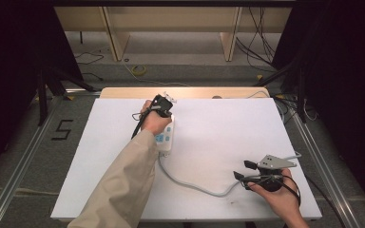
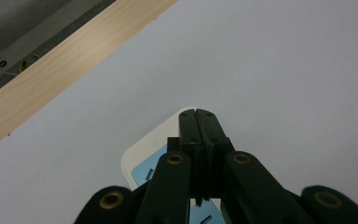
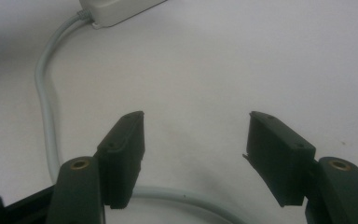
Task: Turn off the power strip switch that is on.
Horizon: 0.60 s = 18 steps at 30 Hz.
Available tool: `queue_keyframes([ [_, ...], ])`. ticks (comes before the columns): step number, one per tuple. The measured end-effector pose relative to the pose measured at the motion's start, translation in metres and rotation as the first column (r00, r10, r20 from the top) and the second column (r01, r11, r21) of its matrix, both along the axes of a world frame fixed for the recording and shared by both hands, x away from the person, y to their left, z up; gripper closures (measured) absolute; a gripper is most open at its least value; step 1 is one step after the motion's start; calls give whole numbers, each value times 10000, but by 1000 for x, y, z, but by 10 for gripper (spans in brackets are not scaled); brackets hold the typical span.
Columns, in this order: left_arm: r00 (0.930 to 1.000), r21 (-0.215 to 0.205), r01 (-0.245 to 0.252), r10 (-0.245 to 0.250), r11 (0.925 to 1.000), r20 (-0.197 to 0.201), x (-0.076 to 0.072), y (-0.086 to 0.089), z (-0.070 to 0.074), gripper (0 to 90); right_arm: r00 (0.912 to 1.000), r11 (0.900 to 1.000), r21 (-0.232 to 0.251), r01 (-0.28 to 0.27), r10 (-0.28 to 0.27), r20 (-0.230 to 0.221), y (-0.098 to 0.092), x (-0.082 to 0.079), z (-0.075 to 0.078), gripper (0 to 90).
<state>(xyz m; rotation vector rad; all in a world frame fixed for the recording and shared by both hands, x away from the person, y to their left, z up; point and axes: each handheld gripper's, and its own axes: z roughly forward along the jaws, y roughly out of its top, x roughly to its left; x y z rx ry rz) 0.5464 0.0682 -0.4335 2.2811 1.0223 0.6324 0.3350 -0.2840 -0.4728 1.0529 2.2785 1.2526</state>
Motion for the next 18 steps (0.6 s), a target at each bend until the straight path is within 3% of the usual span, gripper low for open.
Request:
queue_keyframes([
  [18, 9999, 164, -29, 31, 9999, -98, 7, -5, 2, 898, 10000, 10000, -10, -25, 25, 8, 0, 0, 0, 378],
])
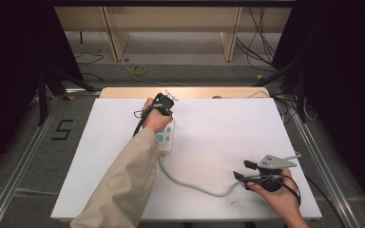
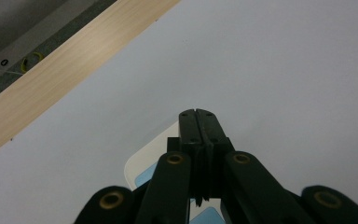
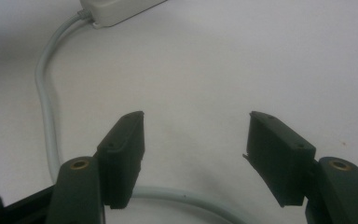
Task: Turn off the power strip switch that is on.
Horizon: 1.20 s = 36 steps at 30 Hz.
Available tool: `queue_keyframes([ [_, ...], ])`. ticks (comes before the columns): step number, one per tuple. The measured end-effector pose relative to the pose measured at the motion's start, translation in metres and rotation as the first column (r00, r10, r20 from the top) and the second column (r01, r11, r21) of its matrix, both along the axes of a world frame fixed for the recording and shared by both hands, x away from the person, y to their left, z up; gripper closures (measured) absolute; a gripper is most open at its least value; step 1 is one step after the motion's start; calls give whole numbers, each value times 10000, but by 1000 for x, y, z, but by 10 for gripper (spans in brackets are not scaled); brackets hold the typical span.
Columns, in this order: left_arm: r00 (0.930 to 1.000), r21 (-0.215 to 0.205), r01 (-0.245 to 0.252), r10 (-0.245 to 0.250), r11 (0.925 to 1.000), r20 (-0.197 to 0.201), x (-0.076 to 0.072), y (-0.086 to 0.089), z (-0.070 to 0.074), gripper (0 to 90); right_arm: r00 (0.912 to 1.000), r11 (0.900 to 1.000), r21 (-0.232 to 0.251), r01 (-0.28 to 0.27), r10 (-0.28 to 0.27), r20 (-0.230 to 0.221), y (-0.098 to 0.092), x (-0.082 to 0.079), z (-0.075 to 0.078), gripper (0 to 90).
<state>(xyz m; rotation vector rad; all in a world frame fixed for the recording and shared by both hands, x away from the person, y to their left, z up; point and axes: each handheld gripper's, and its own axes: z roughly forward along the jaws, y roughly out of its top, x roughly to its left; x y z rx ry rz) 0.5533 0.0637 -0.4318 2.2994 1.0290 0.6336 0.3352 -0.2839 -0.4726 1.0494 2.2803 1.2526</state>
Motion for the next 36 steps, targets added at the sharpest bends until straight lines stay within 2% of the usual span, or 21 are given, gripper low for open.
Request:
queue_keyframes([
  [32, 9992, 51, -145, 146, 9999, -372, 8, -2, -10, 898, 10000, 10000, 12, 8, -8, -19, 0, 0, 0, 376],
  [36, 9987, 154, -146, 153, 9998, -479, 9, -2, -12, 898, 10000, 10000, 17, 4, -4, -16, 0, 0, 0, 376],
])
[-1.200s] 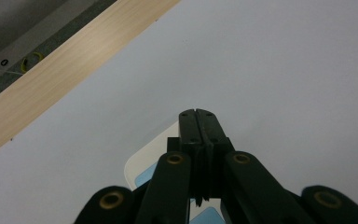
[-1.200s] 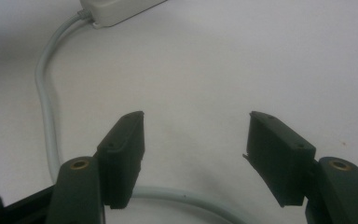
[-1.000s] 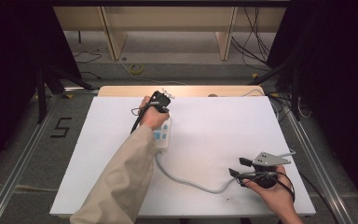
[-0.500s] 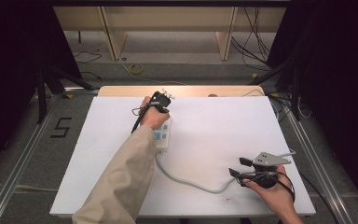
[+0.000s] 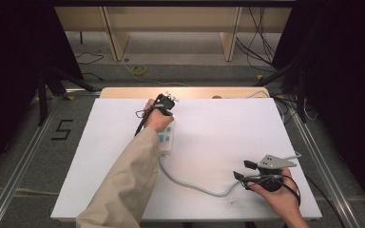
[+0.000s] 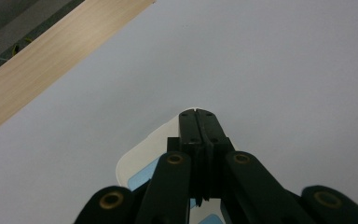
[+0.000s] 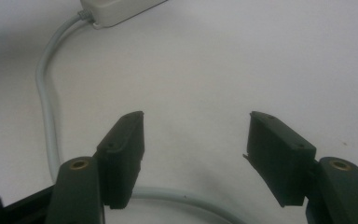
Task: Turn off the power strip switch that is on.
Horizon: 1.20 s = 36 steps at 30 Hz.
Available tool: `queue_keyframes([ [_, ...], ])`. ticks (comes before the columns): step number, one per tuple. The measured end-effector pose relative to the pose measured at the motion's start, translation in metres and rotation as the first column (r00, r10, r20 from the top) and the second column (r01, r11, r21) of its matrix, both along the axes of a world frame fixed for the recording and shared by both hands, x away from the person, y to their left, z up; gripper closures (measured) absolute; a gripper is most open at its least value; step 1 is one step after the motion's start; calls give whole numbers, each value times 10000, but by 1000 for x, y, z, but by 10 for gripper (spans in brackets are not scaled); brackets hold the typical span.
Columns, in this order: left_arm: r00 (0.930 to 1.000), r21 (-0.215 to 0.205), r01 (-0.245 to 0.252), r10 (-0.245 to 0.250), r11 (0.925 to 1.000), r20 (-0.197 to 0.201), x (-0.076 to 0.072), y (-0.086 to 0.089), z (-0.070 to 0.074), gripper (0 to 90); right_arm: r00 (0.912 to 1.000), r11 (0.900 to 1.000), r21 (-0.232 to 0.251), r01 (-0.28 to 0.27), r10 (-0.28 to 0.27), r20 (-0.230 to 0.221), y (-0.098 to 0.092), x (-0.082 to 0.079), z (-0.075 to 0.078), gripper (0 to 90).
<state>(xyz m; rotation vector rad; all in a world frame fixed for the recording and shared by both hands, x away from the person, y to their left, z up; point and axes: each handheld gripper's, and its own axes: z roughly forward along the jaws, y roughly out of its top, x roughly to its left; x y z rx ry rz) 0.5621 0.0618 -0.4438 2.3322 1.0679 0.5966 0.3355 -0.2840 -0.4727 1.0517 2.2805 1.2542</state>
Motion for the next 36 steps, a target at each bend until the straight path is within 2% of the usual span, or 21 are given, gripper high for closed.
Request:
queue_keyframes([
  [36, 9993, 20, -87, 87, 10000, -366, 1, -2, -4, 899, 10000, 10000, -39, -12, 11, -50, 0, 0, 0, 375],
])
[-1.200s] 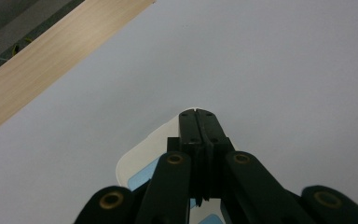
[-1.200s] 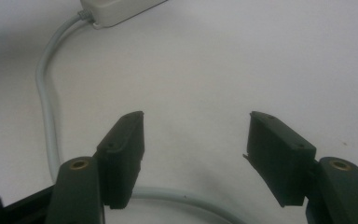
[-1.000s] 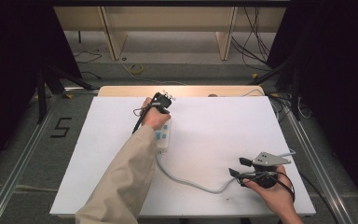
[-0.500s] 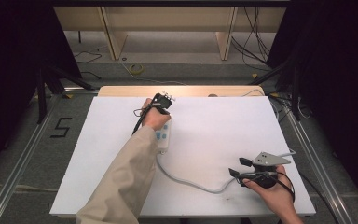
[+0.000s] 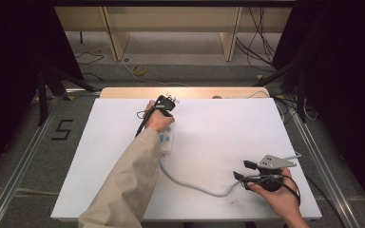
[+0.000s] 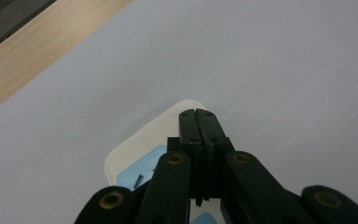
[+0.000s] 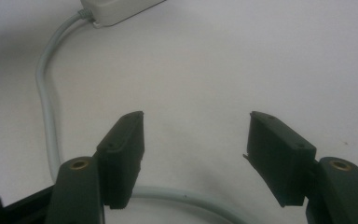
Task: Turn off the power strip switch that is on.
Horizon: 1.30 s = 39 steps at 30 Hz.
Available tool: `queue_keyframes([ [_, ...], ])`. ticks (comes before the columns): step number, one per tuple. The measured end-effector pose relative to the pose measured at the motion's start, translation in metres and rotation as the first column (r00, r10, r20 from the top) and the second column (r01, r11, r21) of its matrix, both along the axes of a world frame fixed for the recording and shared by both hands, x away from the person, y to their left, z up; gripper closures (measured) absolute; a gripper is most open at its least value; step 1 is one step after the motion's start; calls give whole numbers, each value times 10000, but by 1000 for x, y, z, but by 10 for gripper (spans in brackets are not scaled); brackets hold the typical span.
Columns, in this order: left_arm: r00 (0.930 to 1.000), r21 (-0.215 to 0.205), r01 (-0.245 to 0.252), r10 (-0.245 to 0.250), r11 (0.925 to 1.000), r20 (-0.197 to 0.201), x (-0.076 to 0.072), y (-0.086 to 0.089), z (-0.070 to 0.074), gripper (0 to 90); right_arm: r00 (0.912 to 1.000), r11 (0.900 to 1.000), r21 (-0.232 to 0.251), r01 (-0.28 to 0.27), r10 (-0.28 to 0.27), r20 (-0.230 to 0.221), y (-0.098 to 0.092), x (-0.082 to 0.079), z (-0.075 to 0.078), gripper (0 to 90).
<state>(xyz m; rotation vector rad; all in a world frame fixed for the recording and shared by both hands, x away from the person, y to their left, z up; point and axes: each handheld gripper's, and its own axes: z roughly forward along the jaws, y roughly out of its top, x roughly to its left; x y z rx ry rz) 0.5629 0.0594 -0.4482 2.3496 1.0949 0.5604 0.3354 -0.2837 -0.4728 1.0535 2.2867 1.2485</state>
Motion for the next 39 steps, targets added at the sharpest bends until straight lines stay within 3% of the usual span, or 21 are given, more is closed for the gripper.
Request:
queue_keyframes([
  [39, 9998, 22, -192, 192, 9998, 14, 1, -2, -1, 900, 10000, 10000, 14, -16, 16, 18, 1, 0, 0, 375],
])
